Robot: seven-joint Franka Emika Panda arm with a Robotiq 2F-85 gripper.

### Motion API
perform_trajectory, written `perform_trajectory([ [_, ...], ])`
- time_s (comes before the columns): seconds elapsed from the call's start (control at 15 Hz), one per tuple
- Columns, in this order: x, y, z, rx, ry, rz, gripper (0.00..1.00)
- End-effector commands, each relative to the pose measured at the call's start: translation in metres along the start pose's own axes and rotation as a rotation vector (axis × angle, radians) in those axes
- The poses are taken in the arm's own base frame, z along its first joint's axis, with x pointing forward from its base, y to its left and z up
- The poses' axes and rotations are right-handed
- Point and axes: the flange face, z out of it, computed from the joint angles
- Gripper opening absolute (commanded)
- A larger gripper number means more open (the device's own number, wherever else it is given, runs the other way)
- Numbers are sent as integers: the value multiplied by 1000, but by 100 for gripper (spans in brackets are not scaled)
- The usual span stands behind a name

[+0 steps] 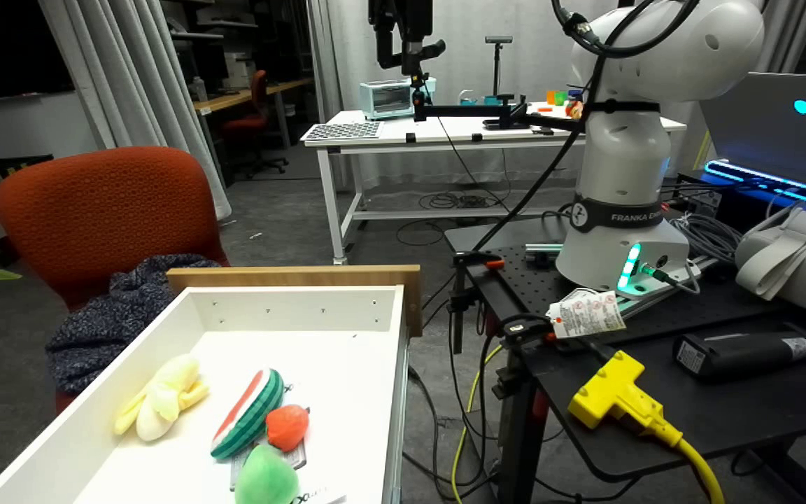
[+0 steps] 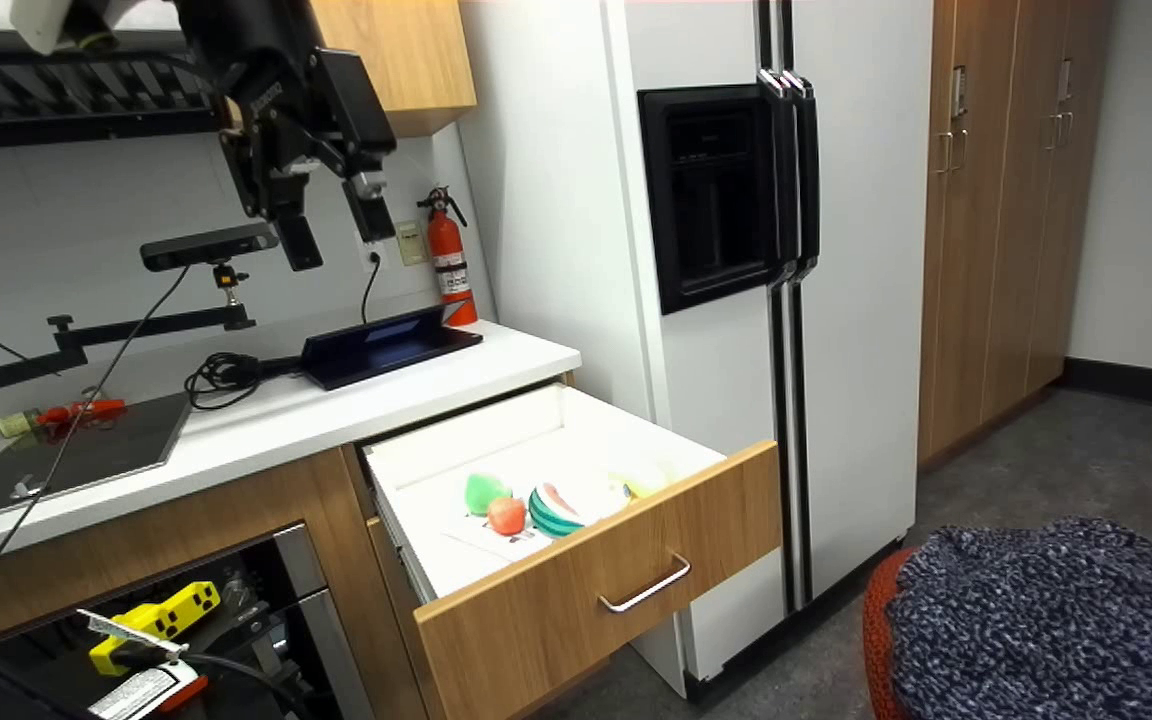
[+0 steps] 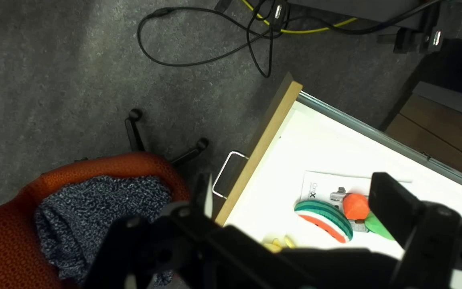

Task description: Close the drawer

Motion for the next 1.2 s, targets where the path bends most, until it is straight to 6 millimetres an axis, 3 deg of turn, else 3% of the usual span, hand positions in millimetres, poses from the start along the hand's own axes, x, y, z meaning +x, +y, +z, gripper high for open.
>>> perform_trajectory([
  [0.0,3,0,-1,-1,51,30,100],
  [0.07,3,0,-2,1,62,40,100],
  [0.13,7,-16,21,13,75,60,100],
  [0.33,19,-23,32,23,100,115,100],
  [0.47,28,-18,51,22,111,146,100],
  [0.53,19,-19,38,9,95,112,100],
  [0.87,28,-19,55,16,87,128,100],
  [1.13,40,-5,59,-13,56,125,100],
])
